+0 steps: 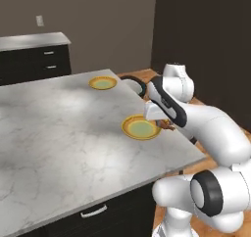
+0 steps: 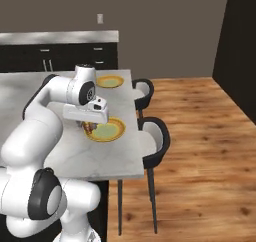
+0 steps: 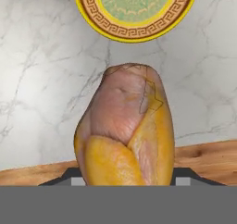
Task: Take the chicken drumsticks from the pan and place one on each plate on the dining counter.
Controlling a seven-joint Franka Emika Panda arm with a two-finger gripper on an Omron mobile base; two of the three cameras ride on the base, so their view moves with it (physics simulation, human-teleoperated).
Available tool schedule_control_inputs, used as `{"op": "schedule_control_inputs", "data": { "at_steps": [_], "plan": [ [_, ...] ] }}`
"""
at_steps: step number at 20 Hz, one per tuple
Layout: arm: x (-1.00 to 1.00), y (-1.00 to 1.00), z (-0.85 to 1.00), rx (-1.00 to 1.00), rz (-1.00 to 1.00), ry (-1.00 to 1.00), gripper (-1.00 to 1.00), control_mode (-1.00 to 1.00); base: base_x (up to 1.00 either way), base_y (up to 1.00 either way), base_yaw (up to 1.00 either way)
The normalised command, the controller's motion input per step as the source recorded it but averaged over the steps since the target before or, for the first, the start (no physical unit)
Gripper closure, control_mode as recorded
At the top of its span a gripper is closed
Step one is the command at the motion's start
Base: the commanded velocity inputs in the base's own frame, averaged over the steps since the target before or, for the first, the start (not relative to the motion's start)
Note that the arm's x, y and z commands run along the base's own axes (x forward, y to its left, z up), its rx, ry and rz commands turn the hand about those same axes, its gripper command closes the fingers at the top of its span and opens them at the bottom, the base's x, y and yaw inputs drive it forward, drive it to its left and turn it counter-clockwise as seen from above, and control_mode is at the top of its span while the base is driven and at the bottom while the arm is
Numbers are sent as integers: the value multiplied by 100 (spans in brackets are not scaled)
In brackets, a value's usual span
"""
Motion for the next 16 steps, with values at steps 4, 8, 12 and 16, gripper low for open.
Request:
{"op": "schedule_control_inputs", "data": {
  "at_steps": [4, 8, 12, 16],
  "plan": [
    [0, 0, 0, 0, 0, 0, 100, 100, 46, -30, 38],
    [6, -4, -4, -2, 5, 4, 100, -100, 26, -5, 20],
    [39, -17, -12, -7, 9, 19, 100, -100, 0, 0, 0],
    [60, -35, -16, -4, 5, 19, 100, -100, 0, 0, 0]
  ]
}}
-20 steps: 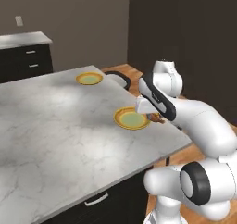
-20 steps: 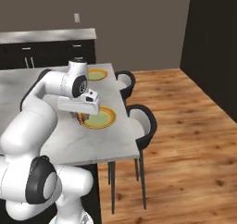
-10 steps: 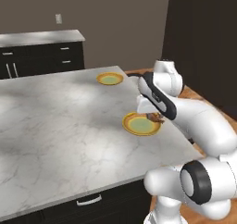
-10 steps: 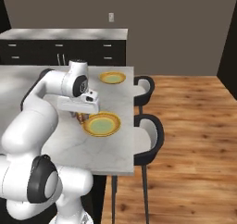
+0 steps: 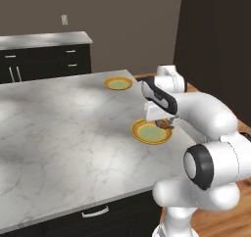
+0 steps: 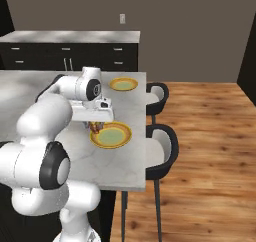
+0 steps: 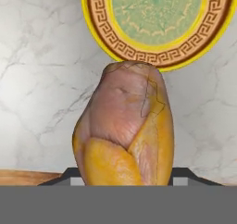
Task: Take the chicken drumsticks from the pan and place one on each plate on the dining counter.
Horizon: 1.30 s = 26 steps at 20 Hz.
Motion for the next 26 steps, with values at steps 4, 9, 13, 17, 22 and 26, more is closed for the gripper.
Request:
{"op": "schedule_control_inputs", "data": {
  "at_steps": [4, 9, 13, 17, 22, 26],
  "plan": [
    [81, -32, -24, 0, 8, 14, 100, -100, 0, 0, 0],
    [67, -4, -48, 0, 3, 1, 100, -100, 0, 0, 0],
    [53, 2, -55, 0, 0, 0, 100, -100, 0, 0, 0],
    [36, 0, -40, 1, 0, 0, 100, -100, 0, 0, 0],
    [31, 5, -31, 0, 0, 1, 100, -100, 0, 0, 0],
    [26, 1, -39, 0, 0, 0, 100, -100, 0, 0, 0]
  ]
}}
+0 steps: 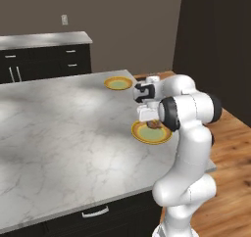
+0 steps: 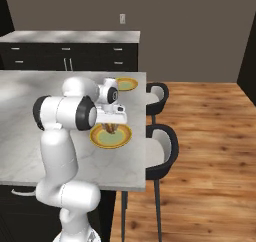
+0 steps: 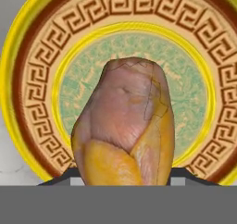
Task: Take the chicken drumsticks from the pan and place one on each plate on the dining counter.
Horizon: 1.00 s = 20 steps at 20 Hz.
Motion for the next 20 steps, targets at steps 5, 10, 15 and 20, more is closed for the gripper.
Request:
{"op": "schedule_control_inputs", "data": {
  "at_steps": [5, 10, 15, 20],
  "plan": [
    [9, 0, -33, 0, 0, 0, 100, -100, 0, 0, 0],
    [3, 0, -16, 0, 0, 0, -100, -100, 0, 0, 0],
    [3, 0, -8, 0, 0, 0, -100, -100, 0, 0, 0],
    [0, 0, 6, 0, 0, -6, -100, -100, 0, 0, 0]
  ]
}}
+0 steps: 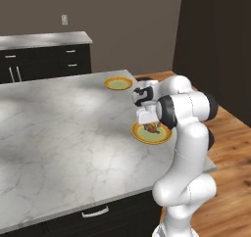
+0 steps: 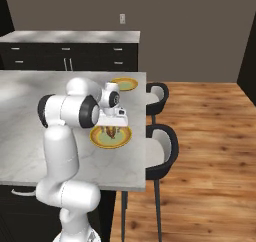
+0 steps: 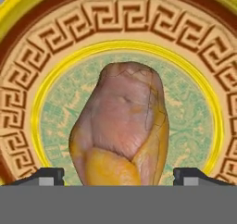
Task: Take the chicken drumsticks from the pan and place one on each plate on the dining counter.
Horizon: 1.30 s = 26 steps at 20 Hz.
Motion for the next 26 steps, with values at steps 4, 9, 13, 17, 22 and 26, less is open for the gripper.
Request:
{"op": "schedule_control_inputs", "data": {
  "at_steps": [4, 9, 13, 17, 22, 26],
  "plan": [
    [-6, 0, 23, 0, 0, -11, -100, -100, 0, 0, 0],
    [-43, 1, 48, 0, 2, -14, -100, -100, 0, 0, 0],
    [-87, 0, 25, -3, 0, -29, -100, -100, 0, 0, 0],
    [-97, 0, 11, -5, 0, -12, -100, -100, 0, 0, 0],
    [-82, 0, 28, 0, 0, -6, -100, -100, 0, 0, 0],
    [-71, 0, 30, 0, 0, 0, -100, -100, 0, 0, 0]
  ]
}}
